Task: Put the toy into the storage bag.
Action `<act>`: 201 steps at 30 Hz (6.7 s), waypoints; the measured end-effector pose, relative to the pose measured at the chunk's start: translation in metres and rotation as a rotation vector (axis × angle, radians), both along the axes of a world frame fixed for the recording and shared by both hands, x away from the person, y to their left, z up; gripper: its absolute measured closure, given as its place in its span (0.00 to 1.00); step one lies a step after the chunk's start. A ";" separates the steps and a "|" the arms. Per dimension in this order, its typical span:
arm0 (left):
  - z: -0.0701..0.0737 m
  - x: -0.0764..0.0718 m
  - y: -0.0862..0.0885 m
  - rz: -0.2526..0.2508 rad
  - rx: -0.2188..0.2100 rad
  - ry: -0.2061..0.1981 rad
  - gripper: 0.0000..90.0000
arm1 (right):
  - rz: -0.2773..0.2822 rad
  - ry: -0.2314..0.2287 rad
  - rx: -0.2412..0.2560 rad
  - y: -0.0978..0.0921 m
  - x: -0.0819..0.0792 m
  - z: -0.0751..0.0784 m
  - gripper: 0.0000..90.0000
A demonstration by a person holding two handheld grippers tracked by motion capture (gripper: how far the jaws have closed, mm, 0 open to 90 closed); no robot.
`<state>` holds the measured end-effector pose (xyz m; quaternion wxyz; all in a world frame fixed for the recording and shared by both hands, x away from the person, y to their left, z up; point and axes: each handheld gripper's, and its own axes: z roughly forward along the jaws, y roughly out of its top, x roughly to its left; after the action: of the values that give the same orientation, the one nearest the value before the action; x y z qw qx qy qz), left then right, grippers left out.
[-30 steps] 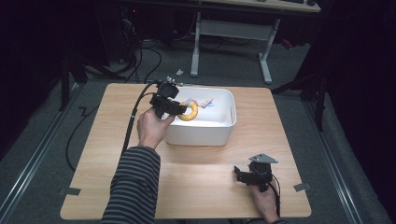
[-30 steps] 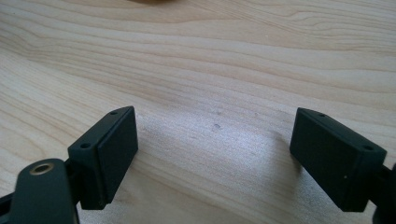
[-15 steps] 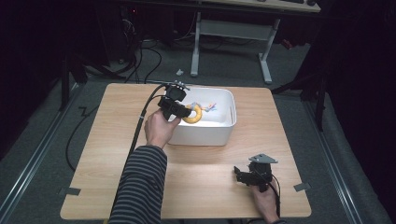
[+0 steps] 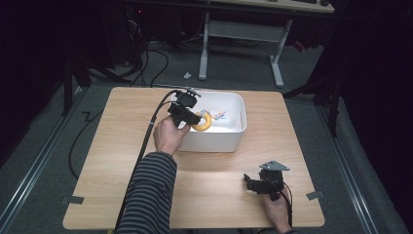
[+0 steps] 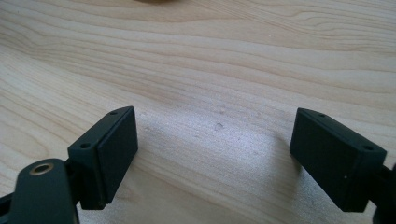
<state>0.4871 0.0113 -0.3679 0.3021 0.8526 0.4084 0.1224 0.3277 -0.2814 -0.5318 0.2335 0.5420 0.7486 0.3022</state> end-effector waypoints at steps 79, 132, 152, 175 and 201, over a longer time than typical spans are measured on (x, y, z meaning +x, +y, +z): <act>0.038 -0.050 0.068 0.050 -0.161 -0.141 0.40 | 0.031 0.002 0.001 0.001 -0.001 0.000 0.17; 0.012 -0.109 0.144 0.167 -0.202 -0.180 0.38 | 0.042 0.003 0.001 0.002 -0.002 0.000 0.16; -0.016 -0.125 0.164 0.206 -0.256 -0.143 0.37 | 0.047 0.002 0.000 0.002 -0.003 0.000 0.16; -0.063 -0.135 0.171 0.244 -0.232 -0.099 0.34 | 0.047 0.003 0.001 0.002 -0.003 0.000 0.16; -0.112 -0.141 0.170 0.259 -0.233 -0.040 0.33 | 0.051 0.004 0.002 0.003 -0.003 0.000 0.16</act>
<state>0.3460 0.1808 -0.4796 0.3887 0.7495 0.5201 0.1293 0.3251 -0.2787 -0.5319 0.2237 0.5235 0.7623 0.3079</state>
